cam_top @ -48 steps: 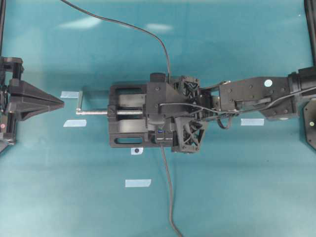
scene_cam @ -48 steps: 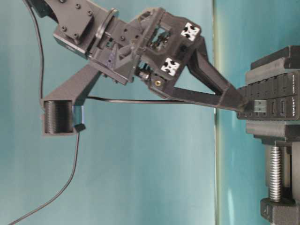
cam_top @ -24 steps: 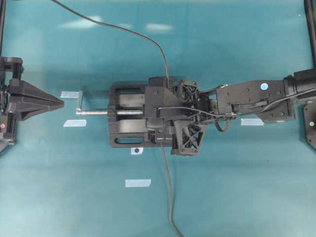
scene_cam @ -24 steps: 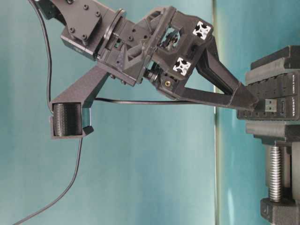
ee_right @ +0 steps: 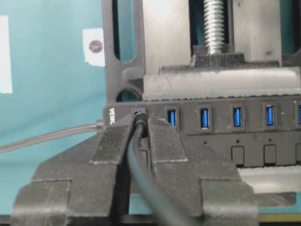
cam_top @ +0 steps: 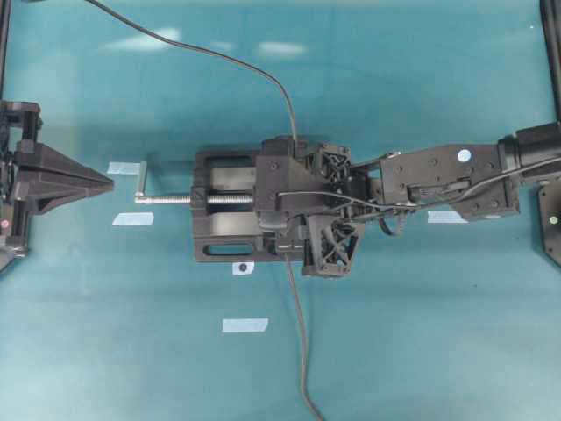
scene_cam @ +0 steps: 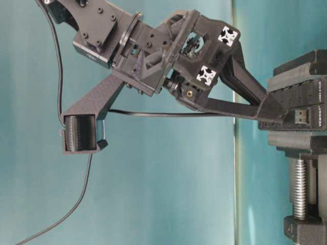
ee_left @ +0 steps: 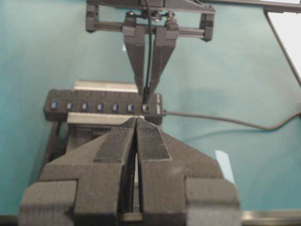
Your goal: Insert the USB into the front port of the fixed hub.
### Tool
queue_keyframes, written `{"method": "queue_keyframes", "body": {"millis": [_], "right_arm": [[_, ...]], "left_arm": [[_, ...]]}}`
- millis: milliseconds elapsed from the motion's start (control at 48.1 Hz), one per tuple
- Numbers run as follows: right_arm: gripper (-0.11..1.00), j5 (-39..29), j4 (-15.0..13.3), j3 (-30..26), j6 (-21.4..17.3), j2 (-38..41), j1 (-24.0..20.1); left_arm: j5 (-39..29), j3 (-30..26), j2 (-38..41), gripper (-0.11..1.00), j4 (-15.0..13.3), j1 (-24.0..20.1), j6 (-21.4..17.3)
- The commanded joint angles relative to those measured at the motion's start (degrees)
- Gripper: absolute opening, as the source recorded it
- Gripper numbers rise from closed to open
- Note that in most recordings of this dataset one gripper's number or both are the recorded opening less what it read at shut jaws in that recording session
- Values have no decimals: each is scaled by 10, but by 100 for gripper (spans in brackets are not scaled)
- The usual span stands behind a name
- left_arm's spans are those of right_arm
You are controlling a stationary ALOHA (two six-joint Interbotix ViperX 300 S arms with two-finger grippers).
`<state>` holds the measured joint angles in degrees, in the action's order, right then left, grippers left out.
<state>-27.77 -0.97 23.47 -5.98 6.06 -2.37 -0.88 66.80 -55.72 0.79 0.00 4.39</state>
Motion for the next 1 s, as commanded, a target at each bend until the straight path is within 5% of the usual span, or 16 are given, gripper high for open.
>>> {"method": "queue_keyframes", "body": {"millis": [0,978], "right_arm": [[8,2,2,-14,-6,-7,-3],[8,-11,1,-16,-5,3,-11]], "left_arm": [[6,-7,2,0,2,1,2],[7,-4,2,0,2,1,2]]}}
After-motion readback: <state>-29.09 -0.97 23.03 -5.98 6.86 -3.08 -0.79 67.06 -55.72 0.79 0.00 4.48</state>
